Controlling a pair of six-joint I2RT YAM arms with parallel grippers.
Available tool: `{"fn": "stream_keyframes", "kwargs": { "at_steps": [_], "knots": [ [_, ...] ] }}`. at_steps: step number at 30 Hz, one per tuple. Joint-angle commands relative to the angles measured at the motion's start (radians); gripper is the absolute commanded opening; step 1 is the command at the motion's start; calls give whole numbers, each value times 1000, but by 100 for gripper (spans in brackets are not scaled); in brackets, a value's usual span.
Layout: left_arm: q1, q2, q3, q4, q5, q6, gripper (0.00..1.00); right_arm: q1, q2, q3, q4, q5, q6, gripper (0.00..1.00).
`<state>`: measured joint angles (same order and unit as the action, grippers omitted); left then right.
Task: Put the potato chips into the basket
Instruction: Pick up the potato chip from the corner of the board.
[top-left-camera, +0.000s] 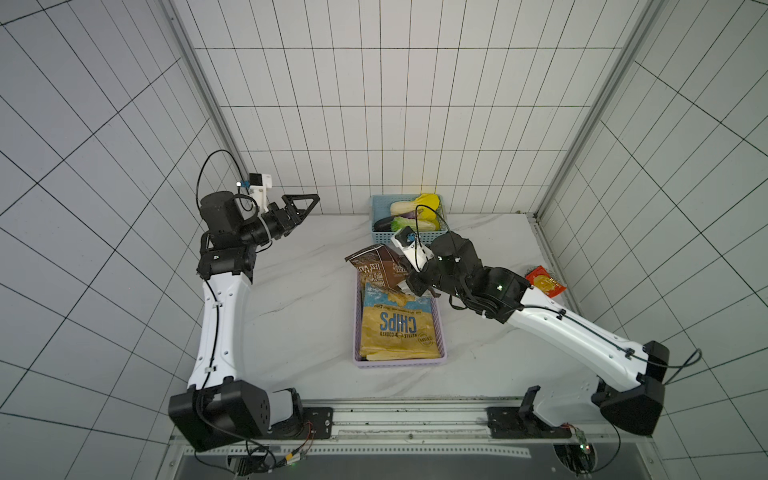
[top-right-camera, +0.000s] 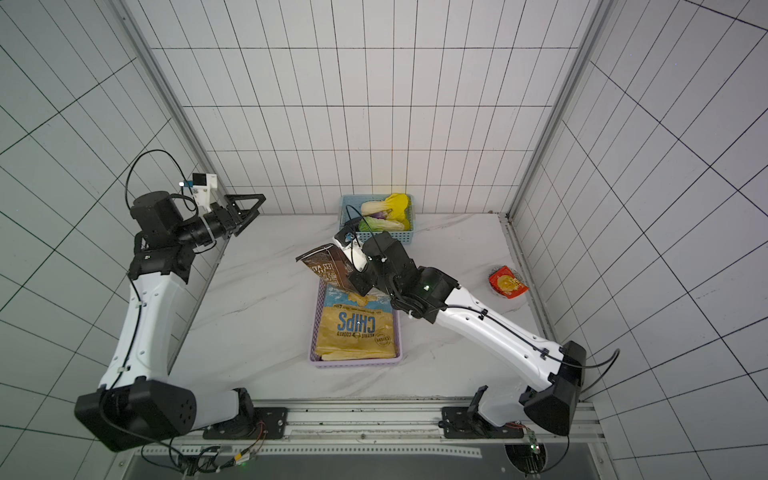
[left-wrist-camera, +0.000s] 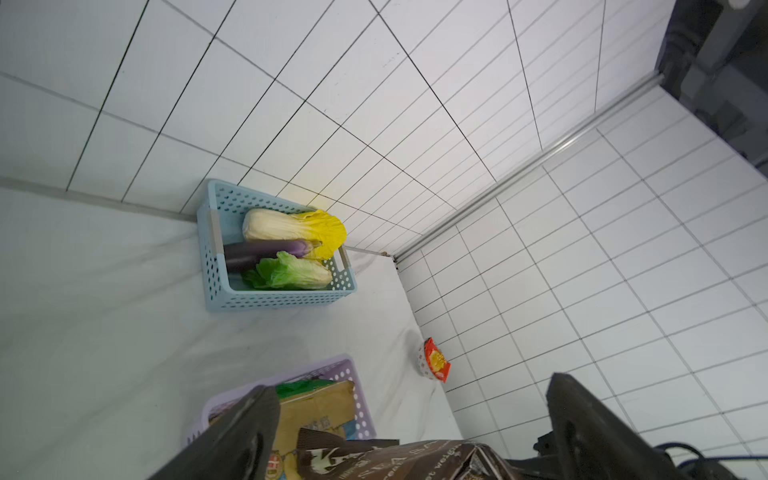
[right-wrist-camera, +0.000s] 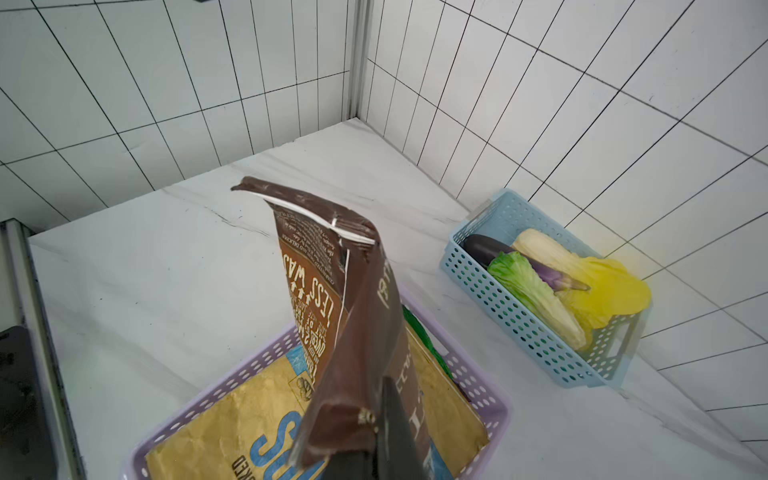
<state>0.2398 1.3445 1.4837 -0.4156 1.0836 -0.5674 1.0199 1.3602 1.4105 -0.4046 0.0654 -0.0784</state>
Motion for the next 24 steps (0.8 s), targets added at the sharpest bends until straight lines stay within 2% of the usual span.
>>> {"fn": "stream_keyframes", "kwargs": {
  "at_steps": [1, 5, 8, 10, 12, 17, 20, 24],
  "knots": [
    [-10, 6, 116, -266, 172, 376, 98, -48, -61, -37, 20, -155, 79, 0],
    [-24, -35, 99, -446, 136, 709, 98, -102, -108, -68, 21, -245, 122, 0],
    [-117, -68, 97, -630, -34, 1016, 98, -135, -125, -79, 20, -308, 148, 0],
    [-207, -83, 77, -684, -159, 1127, 98, -147, -131, -83, 17, -348, 155, 0],
    [-268, -87, 49, -697, -212, 1167, 98, -154, -135, -84, 10, -372, 154, 0],
    [-321, -69, 24, -721, -176, 1198, 97, -164, -144, -87, 2, -422, 151, 0],
    [-346, -53, 29, -720, -201, 1216, 93, -167, -144, -86, -5, -440, 150, 0],
    [-375, -1, 70, -745, -232, 1222, 81, -172, -144, -87, -7, -455, 153, 0]
  ]
}}
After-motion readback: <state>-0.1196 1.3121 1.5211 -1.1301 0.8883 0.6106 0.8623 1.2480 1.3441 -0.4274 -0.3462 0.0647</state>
